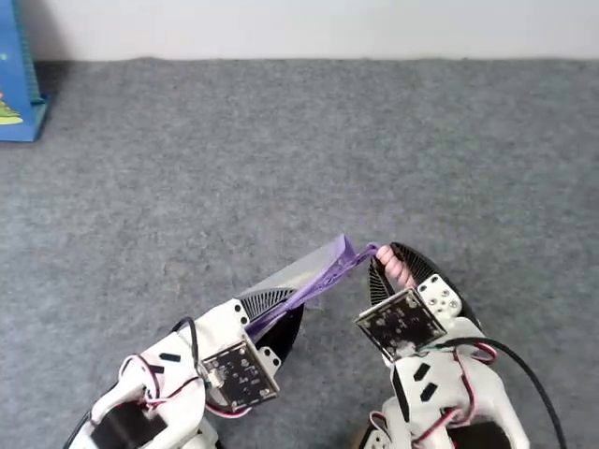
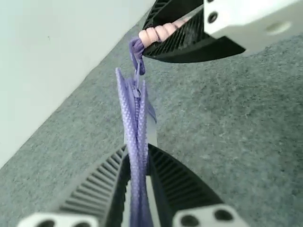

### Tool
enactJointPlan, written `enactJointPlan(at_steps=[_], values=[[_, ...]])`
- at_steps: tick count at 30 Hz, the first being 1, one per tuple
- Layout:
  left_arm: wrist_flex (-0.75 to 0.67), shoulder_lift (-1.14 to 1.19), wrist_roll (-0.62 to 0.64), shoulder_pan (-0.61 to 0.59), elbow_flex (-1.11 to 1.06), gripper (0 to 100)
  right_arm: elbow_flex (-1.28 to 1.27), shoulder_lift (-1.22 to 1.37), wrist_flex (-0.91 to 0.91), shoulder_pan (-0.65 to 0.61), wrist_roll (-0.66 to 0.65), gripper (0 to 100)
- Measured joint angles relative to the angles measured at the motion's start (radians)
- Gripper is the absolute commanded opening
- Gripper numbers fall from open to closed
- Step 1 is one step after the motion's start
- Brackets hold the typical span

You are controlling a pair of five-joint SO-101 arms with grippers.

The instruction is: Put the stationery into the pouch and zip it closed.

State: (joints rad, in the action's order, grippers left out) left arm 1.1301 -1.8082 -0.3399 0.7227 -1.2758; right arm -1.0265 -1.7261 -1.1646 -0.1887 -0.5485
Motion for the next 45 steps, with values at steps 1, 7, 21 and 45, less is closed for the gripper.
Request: enactJointPlan(at_steps=[1,7,21,45], values=[[0.009,0.000,0.000,0.000,0.011,1,-0.005,0.000,0.003,0.000,0.000,0.8],[0.055,0.000,0.005,0.002,0.068,1,-0.075,0.003,0.009,0.037,-0.003,0.8],[0.084,0.002,0.015,0.000,0.100,1,-0.181,0.002,0.130,0.121,-0.003,0.8],[0.038,0.000,0.037,-0.005,0.124,1,-0.135,-0.083,0.152,0.107,0.025,0.8]])
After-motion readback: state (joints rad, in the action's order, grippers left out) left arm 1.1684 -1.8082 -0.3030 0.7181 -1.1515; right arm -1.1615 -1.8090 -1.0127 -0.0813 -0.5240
